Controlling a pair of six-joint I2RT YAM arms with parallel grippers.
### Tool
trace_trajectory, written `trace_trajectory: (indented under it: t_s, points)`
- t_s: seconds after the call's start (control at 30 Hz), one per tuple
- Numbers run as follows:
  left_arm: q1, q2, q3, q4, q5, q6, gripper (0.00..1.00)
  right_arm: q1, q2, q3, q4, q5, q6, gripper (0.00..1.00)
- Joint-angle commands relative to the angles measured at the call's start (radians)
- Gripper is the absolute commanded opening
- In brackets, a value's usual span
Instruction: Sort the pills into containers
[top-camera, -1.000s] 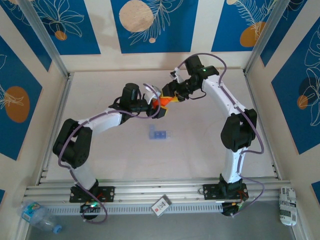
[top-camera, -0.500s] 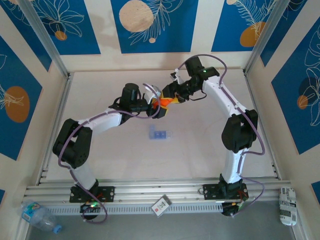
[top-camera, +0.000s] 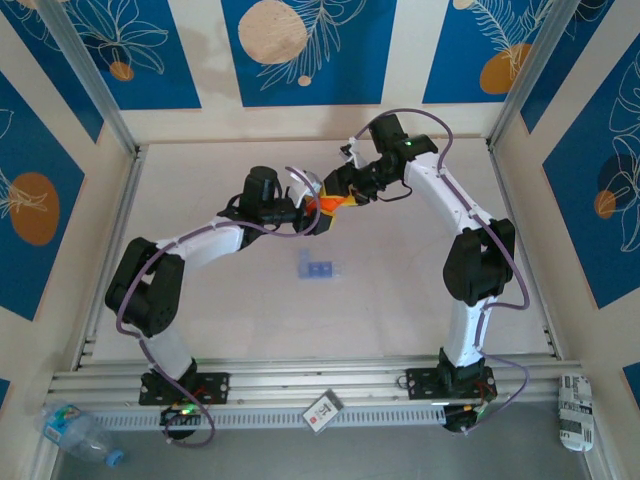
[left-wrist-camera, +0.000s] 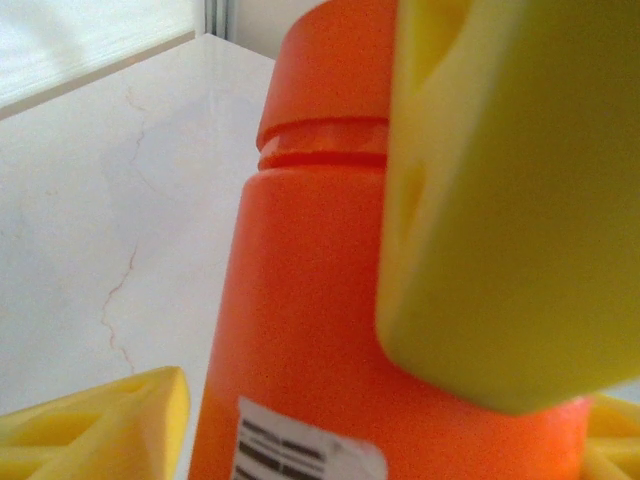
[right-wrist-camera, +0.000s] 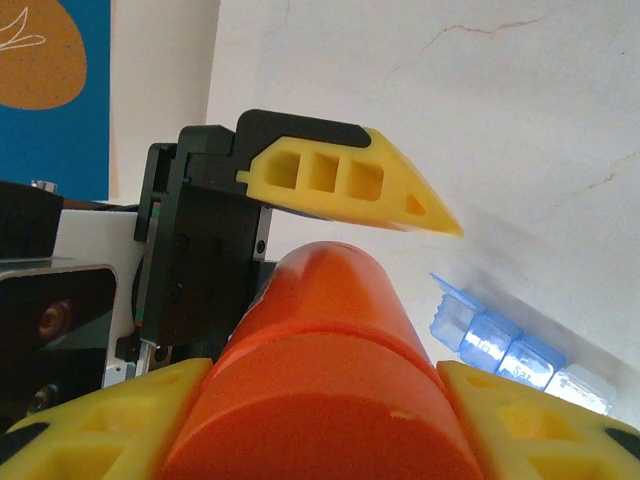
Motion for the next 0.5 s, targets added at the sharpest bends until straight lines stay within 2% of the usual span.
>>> trace_trajectory:
  t_s: [0.0,0.17,0.3,0.37,0.47]
  points:
    - [0.009,-0.011,-0.007,0.029,0.022,-0.003,0.7,0.013,-0.019,-0.003,-0.019,-0.037,0.015,0.31]
    - [0.008,-0.007,-0.002,0.023,0.036,-0.01,0.63,0.014,-0.018,-0.01,-0.007,-0.038,0.022,0.31]
    - [0.009,-0.008,-0.013,0.045,0.05,-0.034,0.56,0.013,-0.019,-0.02,0.013,-0.033,0.05,0.36]
    - [0.009,-0.013,-0.025,0.071,0.058,-0.05,0.51,0.008,-0.023,-0.026,0.028,-0.032,0.067,0.41]
    - [0.012,-0.017,-0.033,0.098,0.076,-0.081,0.4,-0.002,-0.033,-0.036,0.051,-0.036,0.091,0.43]
